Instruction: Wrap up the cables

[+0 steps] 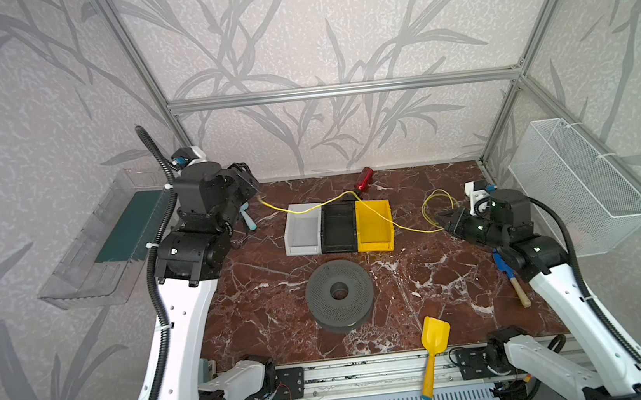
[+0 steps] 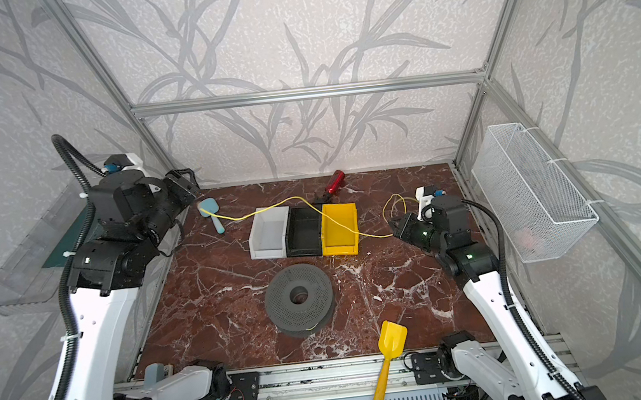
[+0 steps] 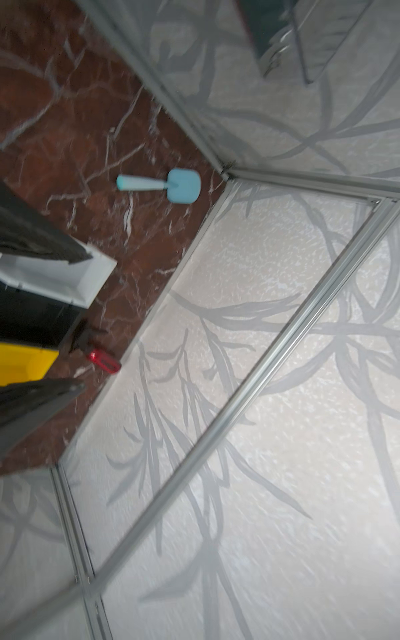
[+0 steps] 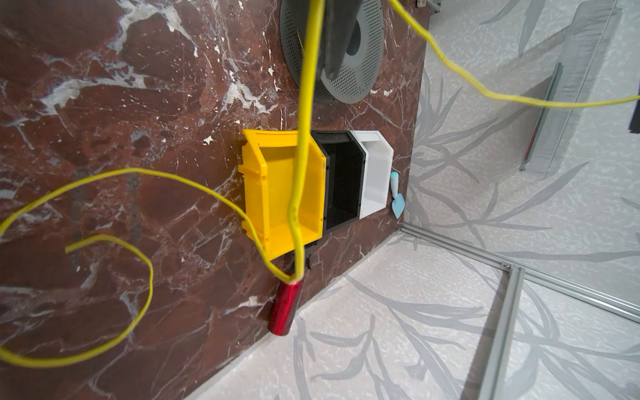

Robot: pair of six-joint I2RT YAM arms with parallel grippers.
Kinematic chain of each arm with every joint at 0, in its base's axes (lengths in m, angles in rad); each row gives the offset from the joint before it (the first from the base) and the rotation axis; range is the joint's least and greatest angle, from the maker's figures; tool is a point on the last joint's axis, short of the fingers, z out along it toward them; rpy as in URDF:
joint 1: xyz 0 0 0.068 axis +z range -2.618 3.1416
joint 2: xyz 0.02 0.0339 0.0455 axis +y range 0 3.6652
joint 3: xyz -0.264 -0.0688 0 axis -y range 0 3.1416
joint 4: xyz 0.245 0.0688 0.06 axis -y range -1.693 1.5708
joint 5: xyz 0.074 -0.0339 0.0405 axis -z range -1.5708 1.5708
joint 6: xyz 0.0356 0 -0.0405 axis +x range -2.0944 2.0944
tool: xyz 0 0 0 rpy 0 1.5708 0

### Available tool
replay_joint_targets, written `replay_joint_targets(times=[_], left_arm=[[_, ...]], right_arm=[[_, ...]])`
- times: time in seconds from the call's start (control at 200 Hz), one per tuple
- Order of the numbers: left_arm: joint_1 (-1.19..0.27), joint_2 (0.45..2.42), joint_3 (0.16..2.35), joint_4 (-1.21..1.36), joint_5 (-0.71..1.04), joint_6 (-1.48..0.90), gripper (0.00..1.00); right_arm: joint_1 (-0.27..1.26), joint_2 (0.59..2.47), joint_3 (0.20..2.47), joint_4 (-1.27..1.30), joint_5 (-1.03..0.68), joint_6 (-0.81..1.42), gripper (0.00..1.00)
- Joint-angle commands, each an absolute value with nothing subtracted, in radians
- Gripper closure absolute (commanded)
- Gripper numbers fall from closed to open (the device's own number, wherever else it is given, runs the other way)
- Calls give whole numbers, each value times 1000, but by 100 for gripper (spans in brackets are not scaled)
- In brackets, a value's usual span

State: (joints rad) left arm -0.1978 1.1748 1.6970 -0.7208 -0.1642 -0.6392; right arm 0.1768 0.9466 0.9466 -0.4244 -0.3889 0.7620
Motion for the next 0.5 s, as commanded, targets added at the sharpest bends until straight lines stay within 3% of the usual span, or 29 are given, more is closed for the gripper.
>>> replay_joint_targets(times=[0.0,0.095,0.35,0.495], left_arm=[[-195,1209,1752,-929,-41,-585,36],[-195,1177,1728,-1042,23,-554,19],[-192,960,1656,-1197,-256,-537,15],[-192,948,1637,-1236,-176,-500,16]], right_arm=[[179,993,956,-357,-413,758,100],[181,1062,955,-290,-431,778,100],[201,1241,1006,-200,-466,797,100],[219,1270,1005,-151,-462,854,100]])
